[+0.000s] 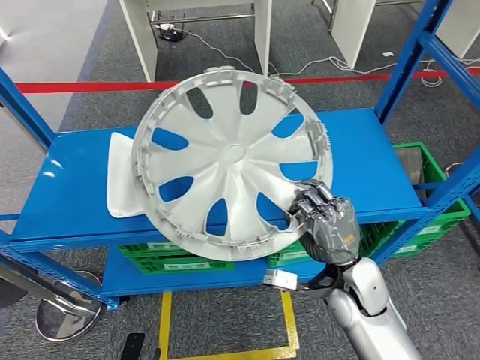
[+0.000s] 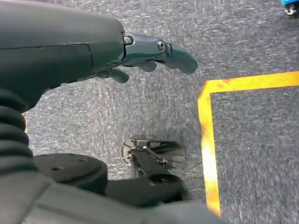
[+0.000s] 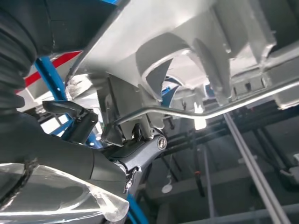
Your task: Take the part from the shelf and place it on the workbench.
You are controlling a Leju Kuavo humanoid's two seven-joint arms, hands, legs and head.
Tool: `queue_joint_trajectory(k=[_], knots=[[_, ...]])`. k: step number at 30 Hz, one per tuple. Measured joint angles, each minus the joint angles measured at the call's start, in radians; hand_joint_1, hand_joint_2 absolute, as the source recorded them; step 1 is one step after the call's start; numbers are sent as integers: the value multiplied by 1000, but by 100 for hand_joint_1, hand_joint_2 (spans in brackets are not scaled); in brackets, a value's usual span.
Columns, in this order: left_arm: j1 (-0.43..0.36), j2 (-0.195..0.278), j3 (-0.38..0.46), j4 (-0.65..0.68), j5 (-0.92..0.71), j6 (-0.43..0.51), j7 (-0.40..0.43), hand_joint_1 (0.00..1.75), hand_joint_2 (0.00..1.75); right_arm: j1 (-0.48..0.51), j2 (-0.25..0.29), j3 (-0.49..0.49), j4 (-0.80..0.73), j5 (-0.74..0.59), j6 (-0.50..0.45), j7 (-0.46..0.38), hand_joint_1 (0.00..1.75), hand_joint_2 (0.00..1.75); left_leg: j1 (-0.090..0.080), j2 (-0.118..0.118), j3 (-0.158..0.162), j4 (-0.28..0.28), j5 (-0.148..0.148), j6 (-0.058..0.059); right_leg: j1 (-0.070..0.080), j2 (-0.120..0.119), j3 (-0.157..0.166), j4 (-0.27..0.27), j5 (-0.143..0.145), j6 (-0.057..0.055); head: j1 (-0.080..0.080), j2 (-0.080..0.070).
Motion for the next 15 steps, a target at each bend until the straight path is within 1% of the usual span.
queue_joint_trajectory(k=[1,2,3,4,5,6,7,8,10,11,12,13,14,15], knots=[[1,1,0,0,2,1,6,0,175,3,0,0,-5,-3,0,1,175,175,1,0,-28,66,-26,-2,0,0,0,0,0,-1,0,0],[2,1,1,0,4,0,10,0,175,7,0,0,-9,-5,0,1,175,175,2,0,-46,108,-36,-3,1,0,0,0,-1,-1,0,0],[3,2,2,0,6,0,12,0,175,10,0,0,-13,-6,0,2,175,175,2,0,-48,114,-27,-3,1,0,1,0,-1,-2,0,0],[4,2,2,0,8,0,13,0,175,12,0,0,-16,-7,0,2,175,175,2,0,-32,81,0,-1,1,1,2,0,-1,-1,0,0],[3,3,2,0,10,0,13,0,175,14,0,0,-19,-8,1,3,175,175,2,0,-1,17,38,3,1,2,4,0,-1,-1,0,0],[3,3,3,0,12,-3,12,0,175,15,0,0,-23,-9,1,4,175,175,1,0,32,-53,68,7,2,3,5,1,-1,1,0,0],[2,4,4,0,16,-9,11,0,175,16,0,0,-26,-13,1,8,175,175,-1,0,59,-111,91,11,3,3,4,2,1,4,1,0],[1,4,5,0,20,-19,10,0,175,17,0,0,-32,-17,1,13,175,175,-2,-1,75,-147,101,15,5,4,2,3,3,8,1,0],[1,4,8,0,25,-40,10,0,175,22,0,1,-44,-28,1,21,175,175,-5,-2,77,-166,101,21,6,3,-3,2,8,18,1,0],[2,4,9,0,26,-47,9,0,175,26,-1,1,-50,-31,1,23,175,175,-4,-2,76,-170,103,26,5,3,-5,1,8,24,2,0],[2,3,10,0,25,-50,9,0,175,28,-1,1,-54,-33,1,23,175,175,-3,-1,75,-173,107,32,4,2,-9,5,1,30,2,0],[2,3,11,0,25,-52,8,0,175,30,-1,1,-57,-33,1,23,175,175,-1,1,73,-177,112,40,4,2,-19,23,-19,35,3,0],[1,3,11,0,25,-53,7,0,175,31,-2,1,-59,-34,1,23,175,175,0,2,69,-181,118,46,3,2,-37,64,-50,39,3,0],[0,2,11,0,25,-53,7,0,175,32,-2,1,-61,-34,1,23,175,175,0,4,64,-181,122,51,3,2,-63,127,-90,41,4,0]])
